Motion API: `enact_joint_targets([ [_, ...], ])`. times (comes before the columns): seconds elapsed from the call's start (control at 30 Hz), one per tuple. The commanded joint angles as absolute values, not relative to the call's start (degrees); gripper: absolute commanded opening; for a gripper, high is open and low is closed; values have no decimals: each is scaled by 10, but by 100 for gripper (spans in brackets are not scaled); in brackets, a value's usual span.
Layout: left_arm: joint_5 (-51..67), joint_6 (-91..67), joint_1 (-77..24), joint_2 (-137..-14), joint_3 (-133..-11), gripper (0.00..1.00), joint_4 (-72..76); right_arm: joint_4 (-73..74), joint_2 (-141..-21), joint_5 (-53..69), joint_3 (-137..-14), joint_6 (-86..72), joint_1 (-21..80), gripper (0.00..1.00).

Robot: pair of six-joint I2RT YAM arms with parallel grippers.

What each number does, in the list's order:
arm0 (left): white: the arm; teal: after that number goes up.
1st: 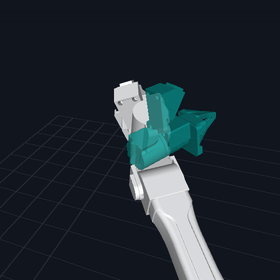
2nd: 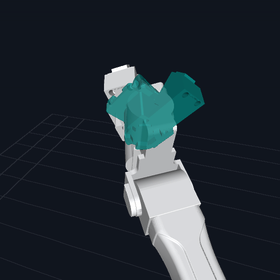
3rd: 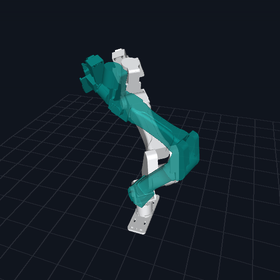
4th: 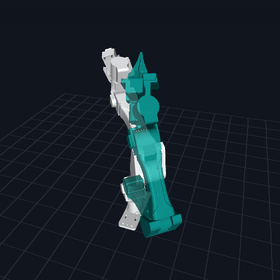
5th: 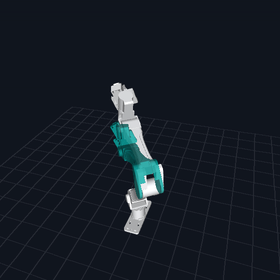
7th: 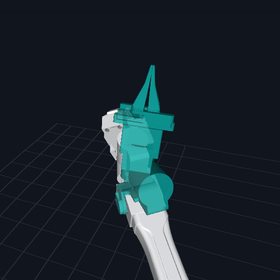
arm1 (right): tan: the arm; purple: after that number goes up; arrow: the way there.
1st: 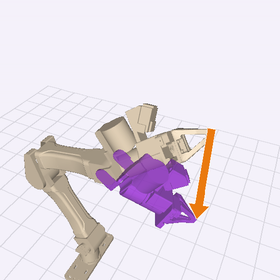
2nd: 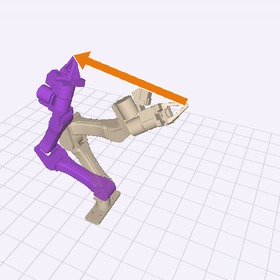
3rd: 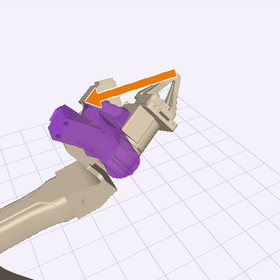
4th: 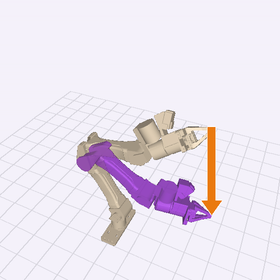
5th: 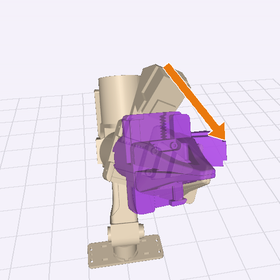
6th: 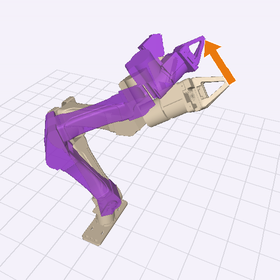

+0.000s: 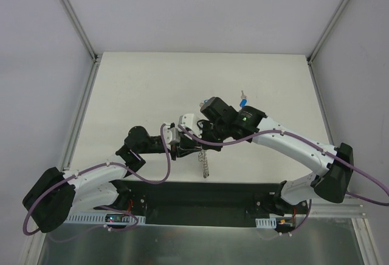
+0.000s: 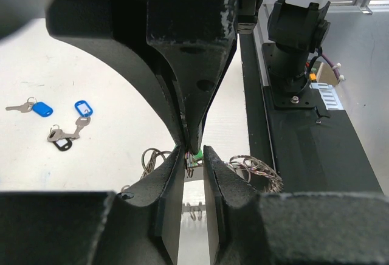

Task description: Put the keys on the keyring

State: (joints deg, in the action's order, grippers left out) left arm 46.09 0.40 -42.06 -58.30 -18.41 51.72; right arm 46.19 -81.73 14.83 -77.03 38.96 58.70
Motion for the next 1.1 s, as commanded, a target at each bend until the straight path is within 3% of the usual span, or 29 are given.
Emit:
enact_joint_targets([
  [0.0, 483, -17, -432, -595, -207, 17, 543, 434, -799, 156, -776, 396, 591, 1],
  [0.67, 404, -5, -433, -604, -202, 18, 488, 405, -766, 151, -744, 387, 592, 1],
  [1.07, 331, -45, -432, -580, -137, 24, 624, 383, -749, 148, -722, 376, 592, 1],
])
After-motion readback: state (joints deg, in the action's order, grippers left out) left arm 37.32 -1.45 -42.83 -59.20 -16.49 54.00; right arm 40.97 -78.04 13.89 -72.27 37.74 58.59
